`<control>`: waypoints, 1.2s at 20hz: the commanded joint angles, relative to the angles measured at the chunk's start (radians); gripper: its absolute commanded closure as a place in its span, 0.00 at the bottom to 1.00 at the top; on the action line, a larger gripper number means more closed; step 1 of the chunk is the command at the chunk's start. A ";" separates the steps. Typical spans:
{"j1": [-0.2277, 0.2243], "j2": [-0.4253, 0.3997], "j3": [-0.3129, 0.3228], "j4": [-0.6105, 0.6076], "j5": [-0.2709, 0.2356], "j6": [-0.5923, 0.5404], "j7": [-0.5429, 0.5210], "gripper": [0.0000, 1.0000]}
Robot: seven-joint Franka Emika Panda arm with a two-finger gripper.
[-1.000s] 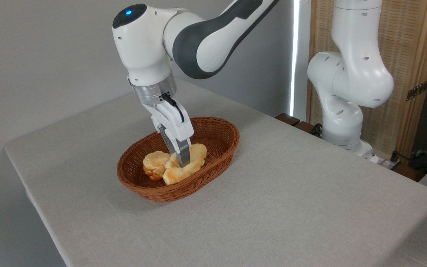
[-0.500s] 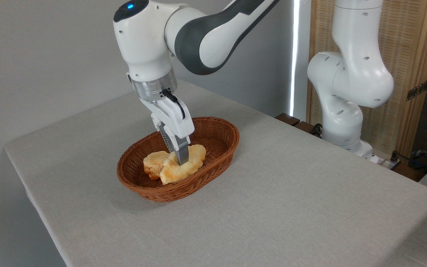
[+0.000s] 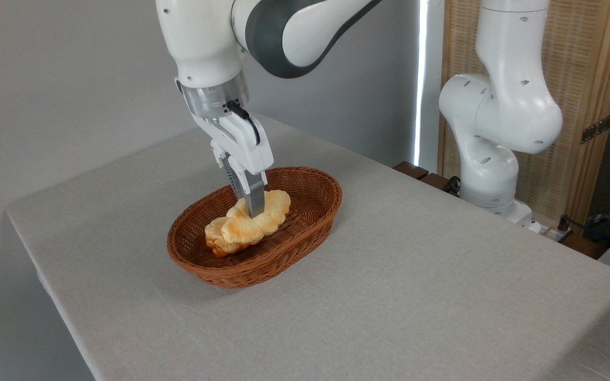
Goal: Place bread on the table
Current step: 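Close the gripper on the braided bread roll and lift it, then carry the braided roll out of the basket and release it onto the table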
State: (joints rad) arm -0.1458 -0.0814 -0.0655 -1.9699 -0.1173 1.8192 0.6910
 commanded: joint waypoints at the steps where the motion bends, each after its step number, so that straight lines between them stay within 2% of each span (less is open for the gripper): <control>1: 0.017 -0.021 0.041 0.026 0.007 -0.040 0.018 0.67; 3: 0.018 -0.023 0.079 0.026 0.016 -0.040 0.080 0.66; 9: 0.020 -0.018 0.185 0.025 0.110 -0.034 0.240 0.66; 13: 0.020 -0.008 0.225 0.025 0.113 -0.023 0.311 0.60; 15: 0.020 -0.005 0.227 0.025 0.113 -0.023 0.317 0.56; 20: 0.018 -0.006 0.227 0.026 0.111 -0.023 0.315 0.55; 21: 0.018 -0.008 0.227 0.026 0.104 -0.023 0.312 0.48; 23: 0.018 -0.008 0.217 0.028 0.100 -0.023 0.299 0.00; 24: 0.018 -0.008 0.216 0.031 0.099 -0.023 0.295 0.00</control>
State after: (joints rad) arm -0.1204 -0.0875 0.1520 -1.9548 -0.0169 1.8109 0.9908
